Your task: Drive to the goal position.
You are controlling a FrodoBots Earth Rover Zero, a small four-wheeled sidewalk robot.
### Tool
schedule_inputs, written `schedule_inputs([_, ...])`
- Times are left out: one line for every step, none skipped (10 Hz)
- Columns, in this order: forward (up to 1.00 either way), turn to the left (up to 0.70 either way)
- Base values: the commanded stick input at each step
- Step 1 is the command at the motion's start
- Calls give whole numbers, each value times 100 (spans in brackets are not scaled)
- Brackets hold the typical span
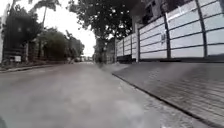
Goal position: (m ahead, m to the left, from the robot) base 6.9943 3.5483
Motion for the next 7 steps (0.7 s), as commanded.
schedule_inputs([100, 0])
schedule_inputs([100, 5])
schedule_inputs([100, 16])
schedule_inputs([100, 17])
schedule_inputs([100, 12])
schedule_inputs([100, 0])
schedule_inputs([100, 0])
